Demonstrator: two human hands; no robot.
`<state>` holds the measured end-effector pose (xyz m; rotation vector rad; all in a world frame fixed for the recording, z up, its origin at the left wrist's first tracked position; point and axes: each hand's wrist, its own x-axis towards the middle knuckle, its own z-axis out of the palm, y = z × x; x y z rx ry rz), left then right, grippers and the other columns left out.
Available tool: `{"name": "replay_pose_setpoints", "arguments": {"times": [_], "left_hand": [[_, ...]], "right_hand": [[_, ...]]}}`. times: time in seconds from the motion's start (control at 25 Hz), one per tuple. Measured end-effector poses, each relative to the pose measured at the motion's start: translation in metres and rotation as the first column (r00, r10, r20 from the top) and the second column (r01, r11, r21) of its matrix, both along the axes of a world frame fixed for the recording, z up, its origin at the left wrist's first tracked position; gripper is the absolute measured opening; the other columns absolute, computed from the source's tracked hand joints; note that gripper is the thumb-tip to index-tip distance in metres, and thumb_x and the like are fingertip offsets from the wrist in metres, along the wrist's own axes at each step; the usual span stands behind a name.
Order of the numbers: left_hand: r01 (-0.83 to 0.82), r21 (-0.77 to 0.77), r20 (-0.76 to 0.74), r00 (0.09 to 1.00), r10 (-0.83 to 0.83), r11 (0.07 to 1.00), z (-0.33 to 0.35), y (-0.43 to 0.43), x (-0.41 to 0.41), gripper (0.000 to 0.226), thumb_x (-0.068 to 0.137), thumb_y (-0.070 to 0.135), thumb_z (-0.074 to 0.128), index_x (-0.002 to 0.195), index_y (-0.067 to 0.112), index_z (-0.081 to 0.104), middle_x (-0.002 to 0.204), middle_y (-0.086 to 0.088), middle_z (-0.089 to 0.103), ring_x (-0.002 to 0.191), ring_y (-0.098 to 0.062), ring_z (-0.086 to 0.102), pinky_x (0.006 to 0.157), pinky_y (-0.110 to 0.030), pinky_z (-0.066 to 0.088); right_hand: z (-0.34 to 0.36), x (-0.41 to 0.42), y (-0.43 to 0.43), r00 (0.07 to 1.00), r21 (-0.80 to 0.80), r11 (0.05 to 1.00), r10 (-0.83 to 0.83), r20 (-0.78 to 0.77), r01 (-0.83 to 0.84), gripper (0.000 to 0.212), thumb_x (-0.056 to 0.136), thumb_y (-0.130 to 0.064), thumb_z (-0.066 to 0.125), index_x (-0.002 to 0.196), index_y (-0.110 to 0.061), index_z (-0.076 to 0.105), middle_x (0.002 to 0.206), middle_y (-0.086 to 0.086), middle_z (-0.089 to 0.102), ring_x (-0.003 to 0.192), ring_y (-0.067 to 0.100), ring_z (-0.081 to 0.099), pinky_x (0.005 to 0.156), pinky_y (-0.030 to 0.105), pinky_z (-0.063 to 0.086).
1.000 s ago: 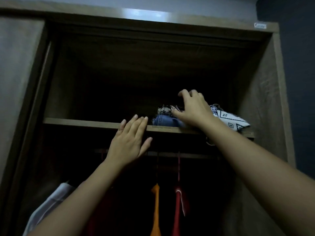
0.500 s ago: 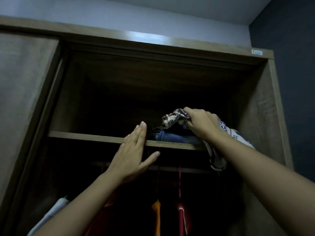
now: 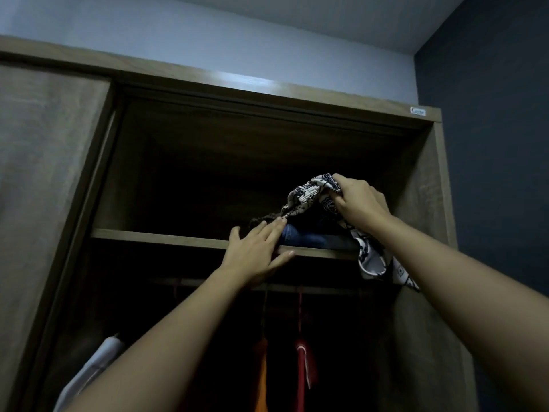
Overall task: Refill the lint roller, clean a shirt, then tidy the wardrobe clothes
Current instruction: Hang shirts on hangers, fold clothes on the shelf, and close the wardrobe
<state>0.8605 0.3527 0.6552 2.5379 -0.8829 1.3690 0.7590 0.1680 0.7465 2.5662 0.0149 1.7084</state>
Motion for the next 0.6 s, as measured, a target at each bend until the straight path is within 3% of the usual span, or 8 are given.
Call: {"name": "replay_pose_setpoints", "arguments": {"times": [0.08,0.16,0.24,0.32,0.44,0.6], "left_hand": [[0.042,0.053,0.114,0.992,-0.048,0.998,-0.003,0.001,0.006,0.066,0.088,0.066,0.009,0.143,0.041,-0.016,0.159,0.011,0.004,0.145,-0.015,0.014,0.109,-0.050,0.020],[0.109,0.099,0.160,0.979,-0.124,0.989,-0.002,-0.001,0.005,0.062,0.086,0.066,0.004,0.144,0.046,-0.008,0.159,0.007,0.009,0.142,-0.020,0.027,0.103,-0.042,0.033],[0.136,0.076,0.084,0.986,-0.142,0.988,0.006,-0.007,0.003,0.053,0.094,0.058,0.016,0.145,0.044,0.021,0.155,0.002,0.025,0.131,-0.025,0.043,0.095,-0.037,0.041],[0.106,-0.054,-0.032,0.994,-0.108,0.993,0.016,-0.013,-0.002,0.040,0.097,0.051,0.026,0.131,0.037,0.044,0.140,-0.003,0.048,0.117,-0.032,0.053,0.085,-0.038,0.043],[0.006,-0.147,-0.097,0.995,-0.020,0.989,0.029,-0.021,-0.002,0.028,0.098,0.040,0.035,0.119,0.024,0.043,0.119,-0.017,0.059,0.106,-0.039,0.055,0.075,-0.039,0.039],[0.132,-0.120,-0.325,0.931,-0.165,0.984,0.054,-0.029,0.014,0.038,0.097,0.027,0.043,0.135,0.028,0.043,0.132,-0.011,0.053,0.116,-0.031,0.053,0.084,-0.034,0.040]], "right_hand": [[0.005,-0.002,-0.001,0.999,-0.034,0.999,-0.034,-0.037,0.033,0.025,0.094,-0.028,0.043,0.118,-0.024,0.050,0.114,0.009,0.063,0.102,0.034,0.058,0.068,0.033,0.035],[0.008,0.001,-0.002,0.998,-0.043,0.998,-0.042,-0.042,0.040,0.024,0.095,-0.029,0.042,0.117,-0.024,0.050,0.114,0.010,0.063,0.102,0.034,0.058,0.069,0.034,0.037],[0.009,0.006,-0.002,0.998,-0.044,0.998,-0.037,-0.050,0.035,0.022,0.095,-0.030,0.042,0.114,-0.024,0.051,0.111,0.010,0.063,0.101,0.033,0.059,0.069,0.034,0.038],[0.010,0.010,-0.004,0.998,-0.053,0.998,-0.045,-0.053,0.042,0.020,0.095,-0.030,0.041,0.112,-0.023,0.051,0.109,0.009,0.063,0.099,0.033,0.059,0.069,0.035,0.040],[0.011,0.012,-0.012,0.995,-0.091,0.993,-0.076,-0.064,0.070,0.021,0.096,-0.030,0.041,0.111,-0.022,0.052,0.107,0.009,0.063,0.098,0.032,0.059,0.068,0.034,0.039],[0.020,0.009,-0.021,0.996,-0.108,0.991,-0.085,-0.001,0.085,0.020,0.095,-0.029,0.044,0.109,-0.019,0.054,0.108,0.010,0.064,0.099,0.032,0.059,0.068,0.034,0.039]]}}
